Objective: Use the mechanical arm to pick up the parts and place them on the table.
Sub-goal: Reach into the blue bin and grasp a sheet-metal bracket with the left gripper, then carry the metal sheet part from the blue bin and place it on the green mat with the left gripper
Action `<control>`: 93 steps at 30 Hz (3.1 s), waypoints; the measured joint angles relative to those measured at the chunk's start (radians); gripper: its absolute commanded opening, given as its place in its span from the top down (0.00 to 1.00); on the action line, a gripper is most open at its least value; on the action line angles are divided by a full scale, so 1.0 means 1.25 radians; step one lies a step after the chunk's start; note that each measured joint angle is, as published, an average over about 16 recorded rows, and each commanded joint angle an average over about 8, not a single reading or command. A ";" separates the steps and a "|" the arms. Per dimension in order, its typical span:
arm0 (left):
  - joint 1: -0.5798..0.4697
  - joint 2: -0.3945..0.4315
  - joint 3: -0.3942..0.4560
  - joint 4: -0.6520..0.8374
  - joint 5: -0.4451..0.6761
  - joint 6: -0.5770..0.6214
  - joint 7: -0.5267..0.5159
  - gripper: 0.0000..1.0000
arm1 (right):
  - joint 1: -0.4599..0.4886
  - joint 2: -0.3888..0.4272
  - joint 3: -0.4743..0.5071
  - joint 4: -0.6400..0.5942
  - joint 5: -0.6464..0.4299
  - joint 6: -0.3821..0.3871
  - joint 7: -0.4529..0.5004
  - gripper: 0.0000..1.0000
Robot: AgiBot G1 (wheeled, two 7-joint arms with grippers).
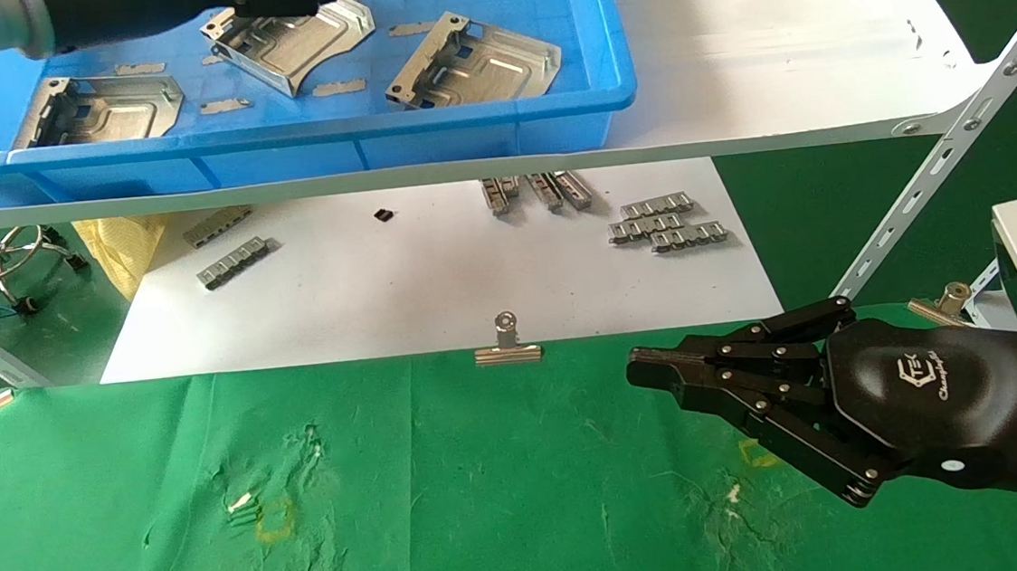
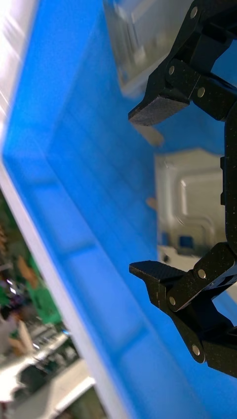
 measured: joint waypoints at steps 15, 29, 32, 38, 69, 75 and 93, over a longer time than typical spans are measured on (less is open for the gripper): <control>-0.066 0.062 0.046 0.162 0.074 -0.093 0.013 1.00 | 0.000 0.000 0.000 0.000 0.000 0.000 0.000 1.00; -0.081 0.057 0.070 0.185 0.108 -0.080 0.011 1.00 | 0.000 0.000 0.000 0.000 0.000 0.000 0.000 1.00; -0.082 0.055 0.072 0.185 0.111 -0.077 0.010 1.00 | 0.000 0.000 0.000 0.000 0.000 0.000 0.000 0.84; -0.083 0.053 0.076 0.186 0.117 -0.079 0.009 1.00 | 0.000 0.000 0.000 0.000 0.000 0.000 0.000 0.11; -0.126 -0.054 0.037 0.090 0.044 0.337 0.212 1.00 | 0.000 0.000 0.000 0.000 0.000 0.000 0.000 0.00; -0.095 -0.090 0.045 0.039 0.010 0.449 0.290 1.00 | 0.000 0.000 0.000 0.000 0.000 0.000 0.000 0.00; 0.161 -0.322 0.281 -0.272 -0.200 0.478 0.451 1.00 | 0.000 0.000 0.000 0.000 0.000 0.000 0.000 0.00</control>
